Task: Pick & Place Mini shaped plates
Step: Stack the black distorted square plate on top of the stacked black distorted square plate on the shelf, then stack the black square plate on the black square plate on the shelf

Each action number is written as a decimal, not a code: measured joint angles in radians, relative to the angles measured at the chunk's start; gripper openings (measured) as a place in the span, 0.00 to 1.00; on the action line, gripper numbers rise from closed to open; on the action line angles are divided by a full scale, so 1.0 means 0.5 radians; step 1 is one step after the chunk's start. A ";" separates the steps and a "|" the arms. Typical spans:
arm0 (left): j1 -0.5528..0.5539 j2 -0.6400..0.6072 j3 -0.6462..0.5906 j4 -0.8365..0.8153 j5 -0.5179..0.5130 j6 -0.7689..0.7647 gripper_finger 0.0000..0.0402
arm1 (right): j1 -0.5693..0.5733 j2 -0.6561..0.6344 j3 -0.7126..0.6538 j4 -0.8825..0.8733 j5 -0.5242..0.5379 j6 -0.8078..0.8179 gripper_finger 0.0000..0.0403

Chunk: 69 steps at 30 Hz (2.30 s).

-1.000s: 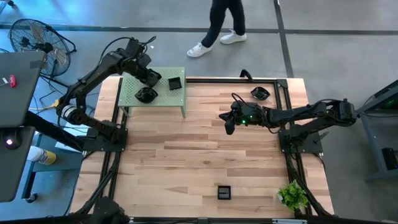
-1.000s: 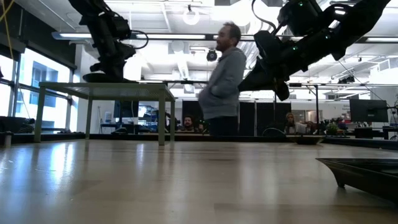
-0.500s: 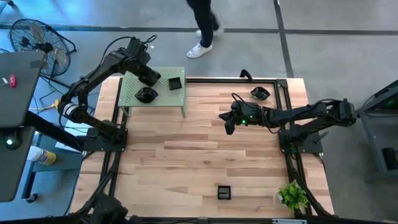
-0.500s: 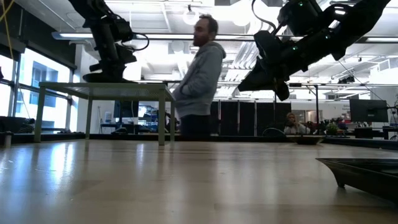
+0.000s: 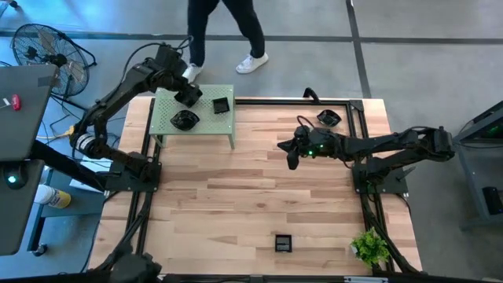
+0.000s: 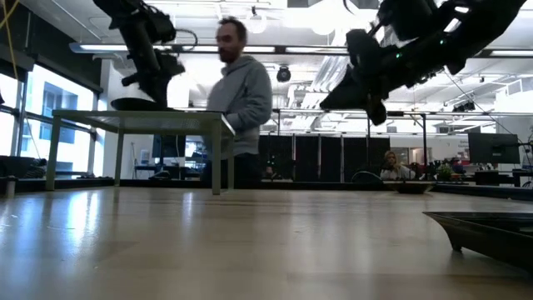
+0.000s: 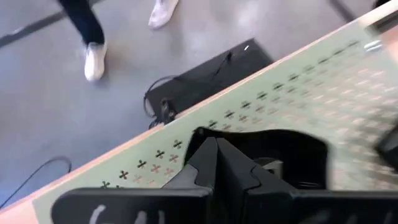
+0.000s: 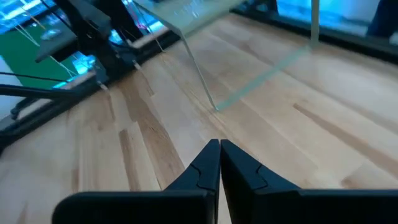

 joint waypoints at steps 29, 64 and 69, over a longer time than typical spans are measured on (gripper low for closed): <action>-1.832 -0.982 -1.125 1.201 -0.167 -0.647 0.00 | 0.998 -0.286 0.285 -1.404 -0.292 0.451 0.09; -1.943 -1.041 -1.217 1.134 -0.057 -0.712 0.00 | 1.428 1.219 1.186 -1.456 -0.393 0.578 0.02; -1.943 -1.041 -1.217 1.134 -0.056 -0.712 0.00 | 1.392 1.199 1.186 -1.456 -0.432 0.647 0.03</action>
